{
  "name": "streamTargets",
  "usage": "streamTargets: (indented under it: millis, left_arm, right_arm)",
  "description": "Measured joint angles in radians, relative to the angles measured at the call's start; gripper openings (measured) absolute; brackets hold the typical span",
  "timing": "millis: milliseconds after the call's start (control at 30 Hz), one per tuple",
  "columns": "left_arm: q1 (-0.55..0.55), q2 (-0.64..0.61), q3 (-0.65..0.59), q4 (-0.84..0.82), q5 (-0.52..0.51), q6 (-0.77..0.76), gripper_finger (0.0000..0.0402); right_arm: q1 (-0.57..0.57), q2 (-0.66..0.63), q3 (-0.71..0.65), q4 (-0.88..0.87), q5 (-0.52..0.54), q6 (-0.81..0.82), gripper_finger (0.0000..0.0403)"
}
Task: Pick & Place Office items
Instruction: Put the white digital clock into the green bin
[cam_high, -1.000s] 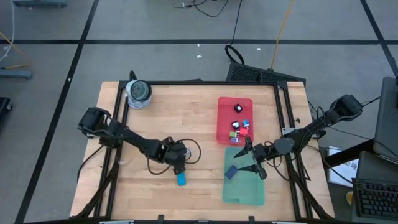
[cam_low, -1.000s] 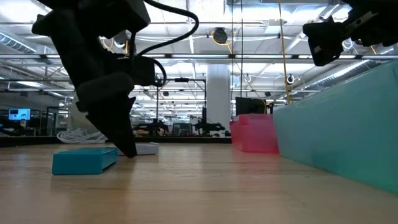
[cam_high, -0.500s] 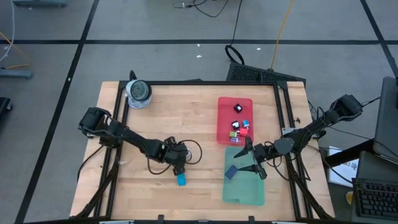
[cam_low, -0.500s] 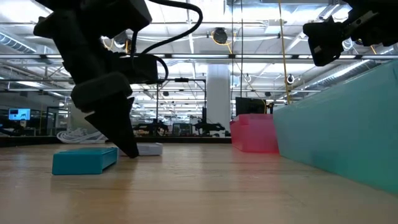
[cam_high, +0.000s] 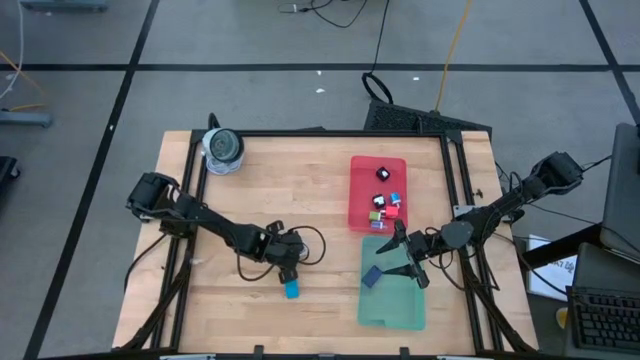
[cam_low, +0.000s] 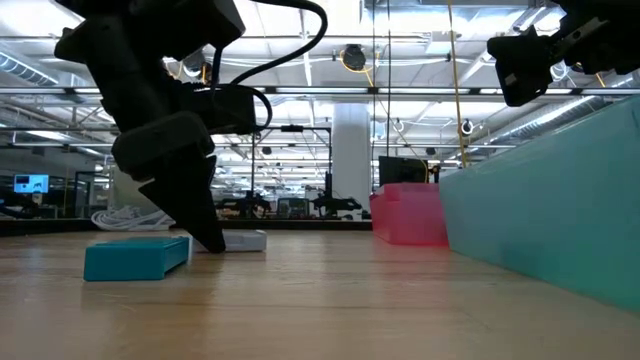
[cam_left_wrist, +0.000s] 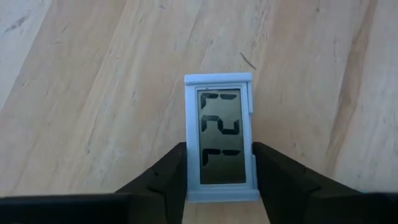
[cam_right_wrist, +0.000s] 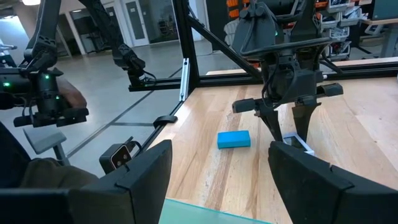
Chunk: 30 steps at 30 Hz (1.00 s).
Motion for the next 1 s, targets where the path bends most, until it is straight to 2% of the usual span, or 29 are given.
streamTargets:
  millis: [100,300,400,533,700,867,1000]
  left_arm:
    - [0.000,0.000,0.000,0.013,0.001,0.000,0.0161]
    - [0.001,0.000,-0.001,0.018,0.001,0.000,0.0199]
    - [0.001,0.000,-0.001,0.018,0.001,0.000,0.0206]
    - [0.001,0.000,-0.001,0.019,-0.004,0.008,0.0191]
    - [0.001,0.000,-0.001,0.019,-0.009,0.099,0.0154]
    - [0.000,0.000,0.041,-0.056,-0.031,0.219,0.0153]
    - [0.004,0.005,0.120,-0.178,-0.129,0.275,0.0169]
  right_arm:
    - [0.000,0.000,0.000,0.000,0.000,0.000,0.0254]
    - [0.000,0.000,0.000,0.000,0.000,0.000,0.0254]
    - [0.000,0.000,0.000,0.000,0.000,0.000,0.0254]
    - [0.000,0.000,0.000,0.000,0.000,0.000,0.0254]
    - [0.000,0.000,0.000,0.000,0.000,0.000,0.0254]
    - [0.000,0.000,0.000,0.013,0.001,0.000,0.0254]
    - [0.000,0.000,0.001,0.039,0.002,0.000,0.0254]
